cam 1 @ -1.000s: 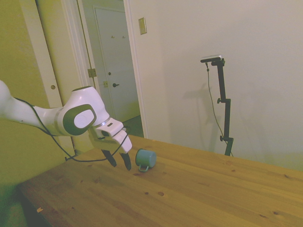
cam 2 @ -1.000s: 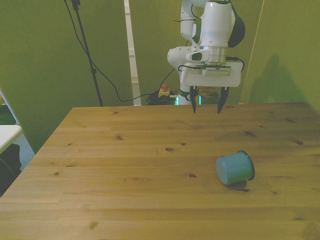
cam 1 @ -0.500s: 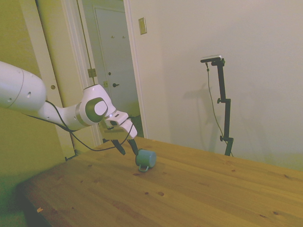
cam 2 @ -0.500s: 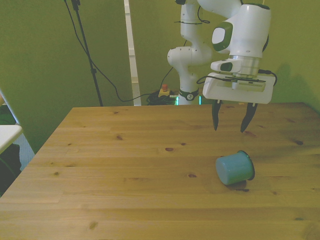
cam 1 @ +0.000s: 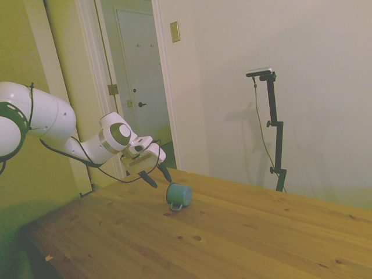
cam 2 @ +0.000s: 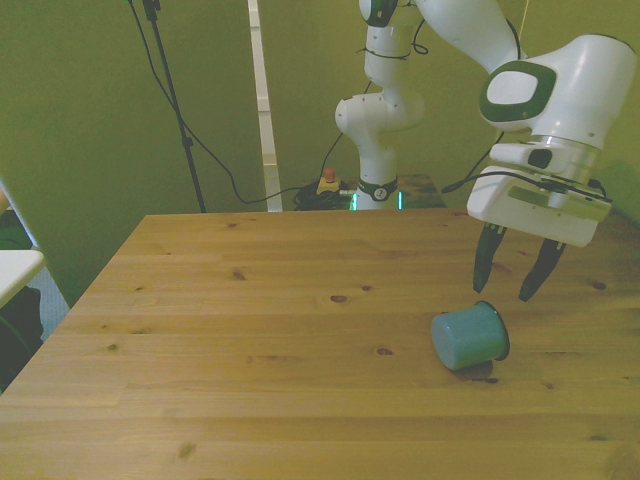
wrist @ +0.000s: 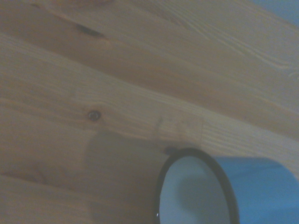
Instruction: Flip the mug upright
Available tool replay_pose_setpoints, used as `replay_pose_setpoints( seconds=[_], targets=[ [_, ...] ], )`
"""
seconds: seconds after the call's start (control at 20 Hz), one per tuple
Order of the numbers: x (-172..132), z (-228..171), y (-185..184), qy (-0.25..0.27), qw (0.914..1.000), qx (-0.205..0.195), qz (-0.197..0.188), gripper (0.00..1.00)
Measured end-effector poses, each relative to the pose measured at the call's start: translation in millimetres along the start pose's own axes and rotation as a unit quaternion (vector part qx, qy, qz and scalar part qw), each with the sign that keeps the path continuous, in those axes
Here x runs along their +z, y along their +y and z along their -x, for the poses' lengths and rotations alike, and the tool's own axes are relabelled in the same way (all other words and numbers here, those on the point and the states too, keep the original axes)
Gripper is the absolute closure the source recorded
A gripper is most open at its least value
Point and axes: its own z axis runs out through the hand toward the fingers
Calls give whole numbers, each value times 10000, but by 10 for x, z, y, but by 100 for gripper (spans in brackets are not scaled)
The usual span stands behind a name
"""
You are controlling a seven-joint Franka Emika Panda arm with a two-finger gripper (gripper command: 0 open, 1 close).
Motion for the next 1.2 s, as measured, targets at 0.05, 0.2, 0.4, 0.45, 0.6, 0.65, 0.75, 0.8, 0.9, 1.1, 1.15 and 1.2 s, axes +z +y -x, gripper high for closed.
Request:
replay_pose_setpoints(
  seconds=[0.05, 0.2, 0.4, 0.45, 0.6, 0.65, 0.75, 0.8, 0.9, 1.1, 1.15, 1.2],
  targets=[
    [-2, 36, -56, 143, 9998, -37, 110, 0],
    [43, 160, -171, 490, 9980, -99, 396, 0],
    [214, 231, -206, 968, 9923, -11, 774, 0],
    [242, 233, -211, 1051, 9908, 16, 849, 0],
    [308, 220, -223, 1276, 9861, 82, 1060, 0],
    [333, 224, -227, 1353, 9843, 104, 1133, 0],
    [383, 236, -229, 1484, 9807, 130, 1270, 0],
    [399, 233, -227, 1545, 9789, 143, 1326, 0],
    [430, 215, -224, 1624, 9764, 176, 1412, 0],
    [465, 162, -207, 1704, 9737, 217, 1494, 0],
    [474, 143, -200, 1739, 9727, 233, 1519, 0],
    [485, 126, -196, 1769, 9718, 246, 1541, 0]
  ],
)
